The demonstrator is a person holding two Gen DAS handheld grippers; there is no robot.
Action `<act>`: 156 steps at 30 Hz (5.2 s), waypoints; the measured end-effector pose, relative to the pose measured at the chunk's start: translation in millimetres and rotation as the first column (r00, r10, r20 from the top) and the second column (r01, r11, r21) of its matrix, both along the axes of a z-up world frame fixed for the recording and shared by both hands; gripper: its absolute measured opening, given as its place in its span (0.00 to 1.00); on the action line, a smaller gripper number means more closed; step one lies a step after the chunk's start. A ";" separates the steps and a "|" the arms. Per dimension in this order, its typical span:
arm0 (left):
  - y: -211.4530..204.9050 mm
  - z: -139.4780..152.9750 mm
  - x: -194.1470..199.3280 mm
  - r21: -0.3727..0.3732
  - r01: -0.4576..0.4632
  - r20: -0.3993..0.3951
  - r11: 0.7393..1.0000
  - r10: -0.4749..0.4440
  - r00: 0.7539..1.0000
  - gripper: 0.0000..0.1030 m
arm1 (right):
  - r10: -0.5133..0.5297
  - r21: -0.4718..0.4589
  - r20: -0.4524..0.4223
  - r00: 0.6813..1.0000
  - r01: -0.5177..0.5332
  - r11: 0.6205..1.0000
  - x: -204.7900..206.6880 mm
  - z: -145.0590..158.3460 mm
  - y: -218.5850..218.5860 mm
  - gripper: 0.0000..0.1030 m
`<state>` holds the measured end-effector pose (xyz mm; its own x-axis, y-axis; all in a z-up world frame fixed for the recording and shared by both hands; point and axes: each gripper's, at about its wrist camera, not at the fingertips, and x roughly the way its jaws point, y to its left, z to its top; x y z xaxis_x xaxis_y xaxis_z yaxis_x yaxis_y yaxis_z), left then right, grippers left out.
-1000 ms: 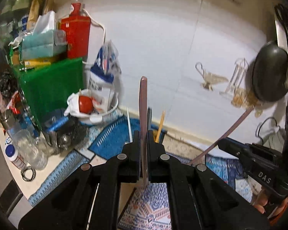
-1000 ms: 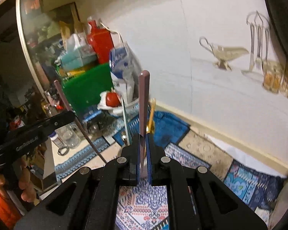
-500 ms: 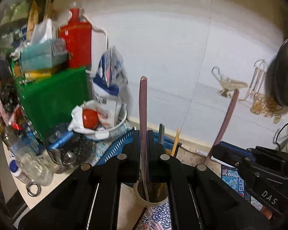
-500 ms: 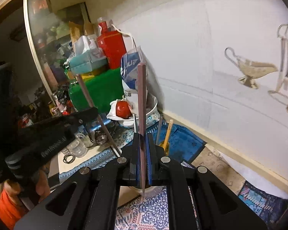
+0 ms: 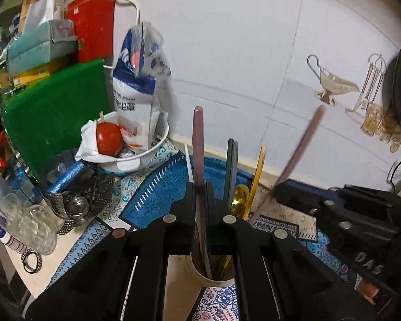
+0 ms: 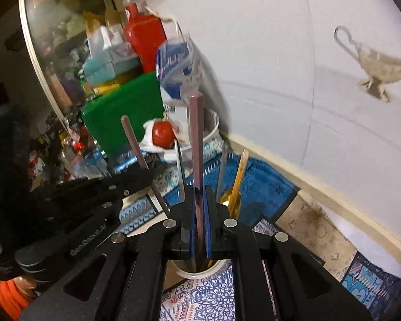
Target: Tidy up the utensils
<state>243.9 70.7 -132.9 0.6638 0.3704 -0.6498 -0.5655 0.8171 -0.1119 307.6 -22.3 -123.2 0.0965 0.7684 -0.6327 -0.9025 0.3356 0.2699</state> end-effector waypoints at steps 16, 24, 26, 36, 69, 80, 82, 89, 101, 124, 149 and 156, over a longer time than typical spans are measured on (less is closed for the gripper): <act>-5.5 -17.0 -2.3 -0.047 0.048 -0.085 0.998 -0.052 0.995 0.18 | -0.001 -0.123 0.000 1.000 0.001 0.992 -7.0 -22.9 2.7 0.14; -27.0 21.7 -35.3 -0.031 0.060 -0.021 0.998 -0.060 0.998 0.33 | -0.067 -0.034 0.069 0.995 0.070 0.997 -22.7 18.7 -40.5 0.36; -34.9 39.1 -50.6 -0.017 0.062 0.020 0.998 -0.061 0.998 0.36 | -0.092 0.011 0.103 0.990 0.092 0.996 -31.2 35.8 -57.7 0.38; -85.7 119.0 -133.2 0.125 0.012 0.228 0.992 -0.040 0.973 0.53 | -0.265 0.300 0.237 0.935 0.189 0.935 -90.2 121.4 -145.9 0.58; -165.9 161.0 -203.0 0.285 -0.130 0.387 0.950 0.010 0.922 0.99 | -0.426 0.406 0.347 0.835 0.276 0.871 -156.2 150.3 -210.8 1.00; -163.4 160.2 -201.0 0.278 -0.141 0.384 0.950 0.025 0.923 0.99 | -0.421 0.397 0.345 0.839 0.276 0.875 -153.8 149.4 -208.9 1.00; -163.1 159.9 -200.7 0.278 -0.139 0.383 0.950 0.023 0.923 0.99 | -0.420 0.395 0.342 0.840 0.277 0.876 -153.3 149.2 -208.7 1.00; -162.3 159.0 -200.4 0.279 -0.143 0.382 0.950 0.027 0.924 0.99 | -0.418 0.391 0.339 0.843 0.277 0.878 -153.0 149.1 -208.0 1.00; -162.3 157.0 -200.0 0.280 -0.143 0.380 0.949 0.028 0.925 0.99 | -0.410 0.384 0.337 0.848 0.274 0.882 -152.7 148.1 -206.2 1.00; -159.4 156.3 -197.5 0.280 -0.111 0.379 0.953 -0.004 0.925 0.99 | -0.404 0.382 0.337 0.850 0.269 0.884 -151.1 148.1 -207.3 1.00; -155.5 156.3 -189.5 0.264 -0.079 0.372 0.961 -0.026 0.928 0.99 | -0.433 0.380 0.326 0.840 0.303 0.874 -149.8 149.1 -205.2 1.00; -152.0 152.6 -185.2 0.256 -0.078 0.367 0.964 -0.023 0.930 0.99 | -0.437 0.369 0.323 0.840 0.314 0.875 -146.4 147.4 -200.8 1.00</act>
<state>58.7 -81.3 19.7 0.8222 0.5150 -0.2426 -0.5489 0.8300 -0.0985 161.2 -223.1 24.1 0.6027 0.7620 -0.2369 -0.7722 0.6318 0.0676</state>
